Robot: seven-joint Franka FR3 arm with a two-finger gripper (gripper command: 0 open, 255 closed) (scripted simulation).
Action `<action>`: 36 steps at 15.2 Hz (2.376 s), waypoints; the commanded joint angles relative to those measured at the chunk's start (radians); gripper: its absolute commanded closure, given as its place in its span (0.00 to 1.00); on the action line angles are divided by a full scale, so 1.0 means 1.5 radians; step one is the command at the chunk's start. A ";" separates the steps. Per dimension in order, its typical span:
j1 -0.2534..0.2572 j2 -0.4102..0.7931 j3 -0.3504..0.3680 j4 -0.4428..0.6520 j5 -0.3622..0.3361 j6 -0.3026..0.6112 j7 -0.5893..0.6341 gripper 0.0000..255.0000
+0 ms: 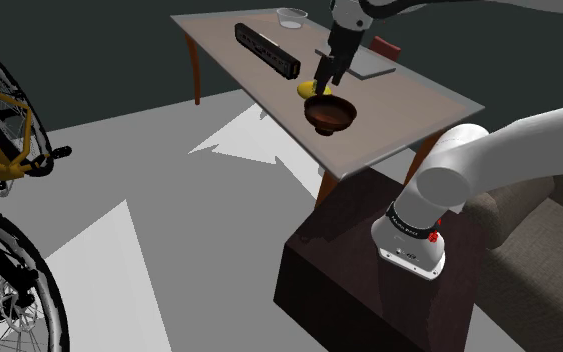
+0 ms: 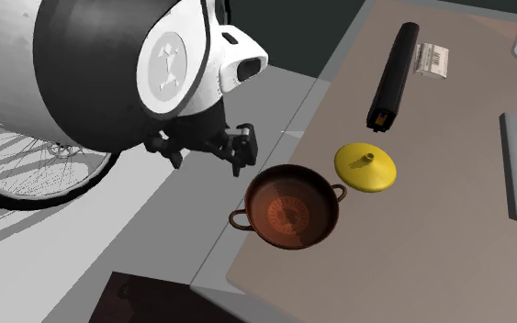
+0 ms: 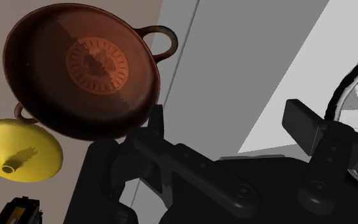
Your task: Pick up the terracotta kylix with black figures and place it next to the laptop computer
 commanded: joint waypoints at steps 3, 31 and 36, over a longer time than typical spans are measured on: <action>-0.019 0.040 0.006 -0.055 -0.032 0.092 0.009 0.00; -0.057 0.179 0.007 -0.134 -0.091 0.305 0.033 1.00; -0.056 0.166 0.007 -0.124 -0.089 0.283 0.031 1.00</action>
